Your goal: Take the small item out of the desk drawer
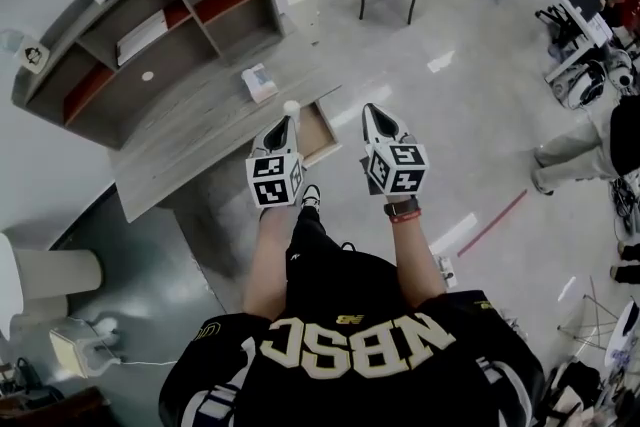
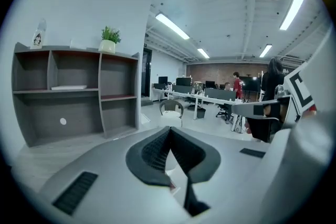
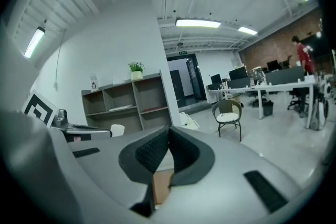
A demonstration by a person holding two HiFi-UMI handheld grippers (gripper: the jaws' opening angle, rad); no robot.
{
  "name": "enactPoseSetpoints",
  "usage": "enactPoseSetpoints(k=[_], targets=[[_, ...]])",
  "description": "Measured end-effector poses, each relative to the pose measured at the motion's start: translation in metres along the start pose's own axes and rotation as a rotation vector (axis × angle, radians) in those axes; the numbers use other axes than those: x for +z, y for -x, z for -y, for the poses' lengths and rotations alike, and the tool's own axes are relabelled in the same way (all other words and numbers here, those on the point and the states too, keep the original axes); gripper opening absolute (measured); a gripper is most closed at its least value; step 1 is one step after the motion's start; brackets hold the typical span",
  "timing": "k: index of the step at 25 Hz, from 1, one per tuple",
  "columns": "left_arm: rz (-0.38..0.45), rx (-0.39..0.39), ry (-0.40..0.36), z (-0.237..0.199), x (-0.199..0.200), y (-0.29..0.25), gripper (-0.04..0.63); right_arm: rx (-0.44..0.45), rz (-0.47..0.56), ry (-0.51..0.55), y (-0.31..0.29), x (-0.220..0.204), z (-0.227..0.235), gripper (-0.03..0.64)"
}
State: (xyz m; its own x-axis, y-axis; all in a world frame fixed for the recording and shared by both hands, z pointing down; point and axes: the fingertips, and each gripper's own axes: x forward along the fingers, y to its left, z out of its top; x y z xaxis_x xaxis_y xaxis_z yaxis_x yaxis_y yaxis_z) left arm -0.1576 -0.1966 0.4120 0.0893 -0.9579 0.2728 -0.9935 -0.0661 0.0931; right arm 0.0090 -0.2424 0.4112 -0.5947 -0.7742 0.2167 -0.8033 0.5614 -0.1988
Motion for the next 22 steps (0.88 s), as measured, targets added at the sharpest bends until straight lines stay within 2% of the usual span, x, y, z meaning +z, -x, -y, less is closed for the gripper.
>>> enactPoseSetpoints(k=[11, 17, 22], targets=[[0.212, 0.023, -0.031, 0.020, 0.060, 0.058, 0.014, 0.018, 0.091, 0.083, 0.032, 0.036, -0.018, 0.006], [0.214, 0.015, 0.005, 0.022, 0.060, 0.069, 0.014, 0.026, 0.095, 0.102, 0.039, 0.035, -0.027, 0.006], [0.206, 0.022, -0.004, 0.019, 0.053, 0.064, 0.014, 0.033, 0.082, 0.110, 0.033, 0.030, -0.029, 0.006]])
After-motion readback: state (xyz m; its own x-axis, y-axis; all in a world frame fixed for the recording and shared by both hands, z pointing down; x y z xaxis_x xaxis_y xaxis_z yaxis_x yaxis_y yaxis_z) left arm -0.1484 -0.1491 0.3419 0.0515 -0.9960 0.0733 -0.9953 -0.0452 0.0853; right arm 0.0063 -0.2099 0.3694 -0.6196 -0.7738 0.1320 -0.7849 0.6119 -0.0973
